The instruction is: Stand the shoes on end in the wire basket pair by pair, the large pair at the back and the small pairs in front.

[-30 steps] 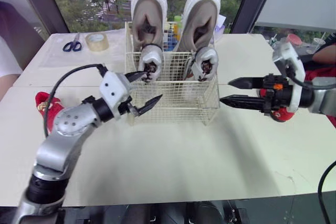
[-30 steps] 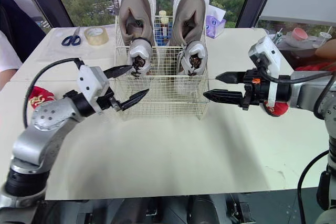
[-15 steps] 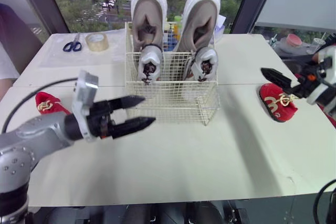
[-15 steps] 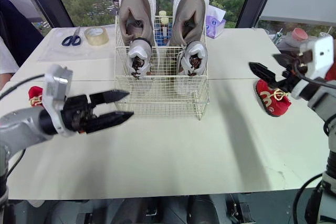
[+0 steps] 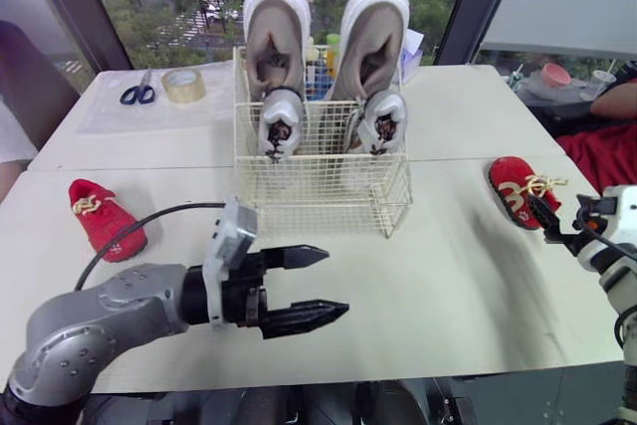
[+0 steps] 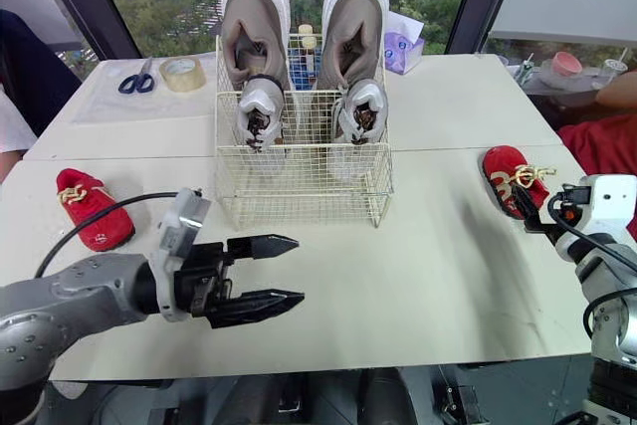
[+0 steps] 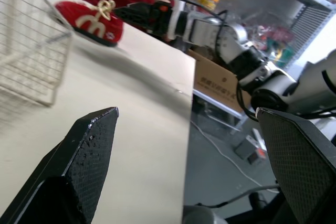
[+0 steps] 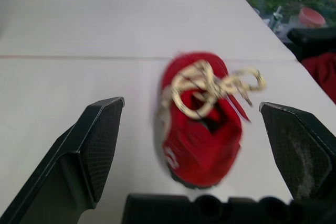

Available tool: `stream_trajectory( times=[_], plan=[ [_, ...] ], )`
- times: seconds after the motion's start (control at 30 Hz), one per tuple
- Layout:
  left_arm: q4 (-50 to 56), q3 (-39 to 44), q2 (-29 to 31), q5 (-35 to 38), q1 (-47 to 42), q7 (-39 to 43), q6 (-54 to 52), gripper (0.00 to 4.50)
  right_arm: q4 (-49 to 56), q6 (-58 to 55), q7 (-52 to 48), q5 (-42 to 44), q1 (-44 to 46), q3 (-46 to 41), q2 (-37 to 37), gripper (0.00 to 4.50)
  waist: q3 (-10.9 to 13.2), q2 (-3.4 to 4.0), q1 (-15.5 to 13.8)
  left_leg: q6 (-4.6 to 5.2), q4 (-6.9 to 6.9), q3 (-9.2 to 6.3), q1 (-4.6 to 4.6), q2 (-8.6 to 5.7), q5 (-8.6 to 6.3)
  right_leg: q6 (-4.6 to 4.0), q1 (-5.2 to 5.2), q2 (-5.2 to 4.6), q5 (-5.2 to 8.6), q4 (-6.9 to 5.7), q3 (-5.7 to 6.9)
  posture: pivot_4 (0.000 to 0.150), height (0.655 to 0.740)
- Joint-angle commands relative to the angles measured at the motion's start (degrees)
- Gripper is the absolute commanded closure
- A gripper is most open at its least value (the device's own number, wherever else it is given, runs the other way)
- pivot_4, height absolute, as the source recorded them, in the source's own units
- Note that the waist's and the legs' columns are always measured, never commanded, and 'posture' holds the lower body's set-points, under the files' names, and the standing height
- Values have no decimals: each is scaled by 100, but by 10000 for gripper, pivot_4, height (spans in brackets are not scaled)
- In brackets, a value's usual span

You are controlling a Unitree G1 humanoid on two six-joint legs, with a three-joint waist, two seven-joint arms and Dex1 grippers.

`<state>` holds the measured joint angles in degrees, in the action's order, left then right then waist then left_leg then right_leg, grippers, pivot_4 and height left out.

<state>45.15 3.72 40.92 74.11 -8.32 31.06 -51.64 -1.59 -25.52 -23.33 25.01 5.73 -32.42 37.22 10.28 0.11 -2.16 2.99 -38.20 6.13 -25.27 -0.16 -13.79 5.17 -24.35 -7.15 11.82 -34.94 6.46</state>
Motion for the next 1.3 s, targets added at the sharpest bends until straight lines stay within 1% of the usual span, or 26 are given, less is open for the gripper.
stream_trajectory(
  times=[0.03, 0.2, 0.3, 0.43, 0.5, 0.63, 0.7, 0.73, 0.8, 0.83, 0.87, 0.9, 0.93, 0.97, 1.03, 1.07, 1.1, 1.13, 1.17, 1.23, 1.3],
  plan=[
    [104, -74, -63, -53, -3, -27, 195, 1472, -302, 308, -148, -43, 127, -11, 27, 0, 0, 0, 5, 4, 0, 0, 0, 0, -2, 0, 0, 0, 0, 0, 0, 1500, 7400],
    [68, -109, -37, -58, 13, -22, 236, 1472, -1115, 527, -276, -38, 557, 35, 81, 0, -2, 4, 18, 16, 0, 0, 1, 1, -9, -1, -1, 1, 0, 0, -2, 1500, 7400],
    [42, -119, -14, -86, -17, -36, 224, 1472, -1895, 749, -480, -108, 1035, 179, 130, 0, -2, 4, 23, 17, 0, 0, 1, 1, -8, -1, 0, 2, 0, 0, -2, 1500, 7400],
    [57, -91, 84, -134, -5, -74, 189, 1472, -2771, 1070, -670, -352, 1617, 500, 153, 0, -2, 4, 32, 17, -1, 0, 1, 1, -7, -1, 0, 3, 0, 0, -2, 1500, 7400],
    [83, -61, 128, -101, 11, -129, 192, 1472, -3324, 1288, -699, -480, 1915, 610, 158, 0, -1, 4, 48, -7, -1, 0, 1, 0, 8, 0, 0, 3, 0, 0, -2, 1500, 7400],
    [178, 141, 361, 110, 53, -292, 169, 1472, -4522, 1858, -544, -871, 2419, 834, 234, 0, -1, 4, 77, -8, -1, 0, 1, 0, 9, 0, 1, 3, 0, 0, -2, 1500, 7400],
    [184, 325, 550, 303, 69, -373, 160, 0, -4900, 2091, -544, -1001, 2525, 938, 241, 5558, -1, 4, 88, -9, 0, -1, 1, 0, 10, 1, 1, 3, 0, -1, -2, 1500, 7400],
    [162, 407, 658, 425, 73, -450, 139, 0, -5030, 2199, -567, -1043, 2555, 984, 233, 8721, -1, 4, 99, -10, 0, -2, 1, 0, 10, 1, 1, 3, 0, -1, -2, 1500, 7400],
    [100, 593, 893, 684, 39, -664, 95, 0, -5198, 2351, -579, -1056, 2602, 1023, 201, 18452, -2, 2, 134, -10, -1, -2, 1, 0, 10, 2, 4, 2, 0, 0, -2, 1500, 7400],
    [63, 718, 1080, 727, -24, -846, 42, 0, -5246, 2405, -579, -1046, 2616, 1020, 182, 22525, -1, 0, 146, -10, -1, -4, 3, 0, 10, 2, 7, 2, 0, 0, -1, 1500, 7400],
    [-23, 835, 1199, 750, -110, -1041, 39, 0, -5262, 2459, -557, -1035, 2625, 1010, 159, 24497, -1, -1, 145, -10, -2, -5, 3, 0, 10, 2, 8, 2, 0, 0, -2, 1500, 7400],
    [-83, 902, 1288, 778, -167, -1186, 52, 0, -5279, 2502, -544, -1031, 2633, 1005, 145, 24770, -1, -1, 141, -10, -2, -5, 4, 0, 10, 2, 9, 2, 0, 1, -2, 1500, 7400],
    [-100, 1052, 1263, 305, -332, -1548, 236, 0, -5206, 2581, -566, -1016, 2619, 987, 164, 24770, -1, -1, 140, -11, -2, -6, 6, 0, 10, 2, 12, 2, 0, 1, -1, 1500, 7400],
    [-169, 1199, 1330, -199, -469, -1737, 391, 0, -5031, 2676, -584, -985, 2604, 949, 208, 24770, -1, 0, 139, -11, -2, -6, 8, -1, 10, 2, 14, 2, 0, 1, -1, 1500, 7400],
    [-558, 1586, 1401, -273, -637, -1453, 547, 0, -4482, 2776, -579, -856, 2659, 821, 306, 24770, 2, 4, 146, -12, -2, -6, 8, -3, 10, 2, 14, 1, 0, 2, -1, 1500, 7400],
    [-906, 1781, 1413, 301, -747, -1253, 467, 0, -4124, 2756, -555, -771, 2751, 743, 382, 24770, 7, 14, 159, -12, 0, -3, 8, -3, 10, 2, 12, 1, 0, 2, -2, 1500, 7400],
    [-1216, 1908, 1441, 904, -899, -816, 349, 0, -3728, 2700, -546, -712, 2859, 701, 468, 24770, 12, 29, 165, -13, 2, -1, 7, -2, 10, 3, 7, 2, 0, 1, -2, 1500, 7400],
    [-1601, 2006, 1408, 1631, -1146, -556, 253, 0, -3255, 2573, -567, -627, 3015, 669, 590, 24770, 14, 39, 174, -13, 4, 1, 2, -2, 11, 7, -2, 2, -2, -1, -4, 1500, 7400],
    [-1990, 2024, 1333, 2114, -1462, -519, 234, 0, -2787, 2414, -625, -536, 3172, 664, 727, 24770, 22, 53, 182, -15, 4, 4, -4, -1, 12, 16, -11, 1, -7, -3, -6, 1500, 7400],
    [-2746, 1955, 1104, 2496, -2149, -746, 331, 0, -1959, 2057, -749, -350, 3495, 727, 990, 24770, 34, 72, 187, -16, 4, 4, -6, -1, 13, 27, -15, 1, -11, -7, -7, 1500, 7400],
    [-3296, 1887, 899, 2637, -2750, -887, 392, 0, -1269, 1644, -861, -112, 3860, 827, 1176, 24770, 34, 71, 178, -21, 6, 1, 1, 0, 16, 30, -12, 3, -9, -17, -7, 1500, 7400]
  ],
)
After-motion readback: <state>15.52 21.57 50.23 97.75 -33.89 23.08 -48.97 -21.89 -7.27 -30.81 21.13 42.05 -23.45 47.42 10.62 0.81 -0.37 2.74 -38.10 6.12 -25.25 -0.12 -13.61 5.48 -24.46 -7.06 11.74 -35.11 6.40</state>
